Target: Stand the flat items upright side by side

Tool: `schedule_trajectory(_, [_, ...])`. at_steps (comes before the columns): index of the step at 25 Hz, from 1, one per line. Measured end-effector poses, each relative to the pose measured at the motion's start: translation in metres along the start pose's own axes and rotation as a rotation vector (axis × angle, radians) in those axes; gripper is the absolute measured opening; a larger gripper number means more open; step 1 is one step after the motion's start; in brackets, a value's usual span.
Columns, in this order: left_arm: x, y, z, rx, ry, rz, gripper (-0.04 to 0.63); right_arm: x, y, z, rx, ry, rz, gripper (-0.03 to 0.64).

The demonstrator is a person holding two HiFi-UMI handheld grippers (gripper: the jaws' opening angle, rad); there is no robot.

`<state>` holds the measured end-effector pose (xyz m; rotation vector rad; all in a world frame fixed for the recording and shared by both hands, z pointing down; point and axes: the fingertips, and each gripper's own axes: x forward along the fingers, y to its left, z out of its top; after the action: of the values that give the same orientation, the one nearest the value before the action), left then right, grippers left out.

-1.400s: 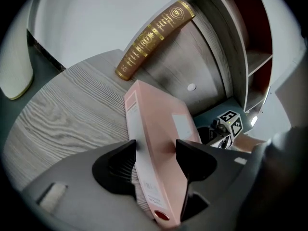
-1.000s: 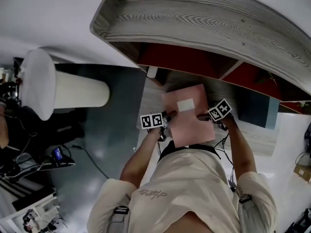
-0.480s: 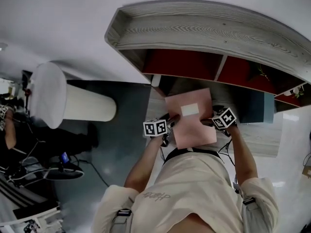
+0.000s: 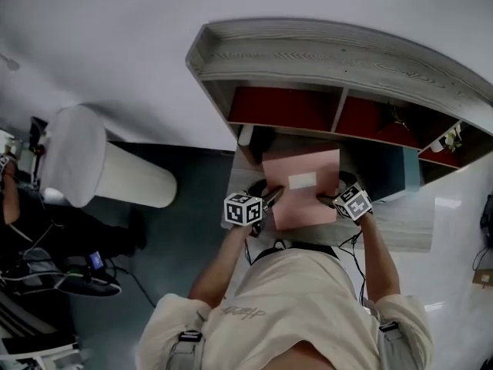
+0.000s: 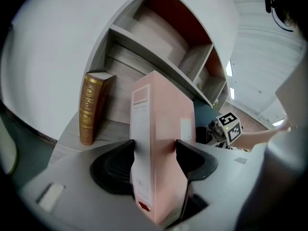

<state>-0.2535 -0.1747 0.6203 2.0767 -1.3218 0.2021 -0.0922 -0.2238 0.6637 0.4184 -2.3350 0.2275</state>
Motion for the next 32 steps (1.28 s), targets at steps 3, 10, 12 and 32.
schedule_trajectory(3, [-0.008, -0.014, 0.005, 0.043, -0.025, -0.022, 0.278, -0.012, 0.003, 0.002, -0.039, -0.039, -0.063, 0.451])
schedule_trajectory(10, [-0.034, -0.042, -0.001, 0.113, -0.035, -0.101, 0.265, -0.035, 0.019, -0.003, -0.096, -0.122, -0.174, 0.442])
schedule_trajectory(12, [-0.041, -0.048, -0.005, 0.131, -0.035, -0.121, 0.264, -0.04, 0.025, -0.005, -0.095, -0.132, -0.192, 0.439])
schedule_trajectory(32, [-0.067, -0.07, -0.03, 0.32, -0.064, -0.221, 0.39, -0.079, 0.052, -0.054, 0.289, -0.26, -0.358, 0.387])
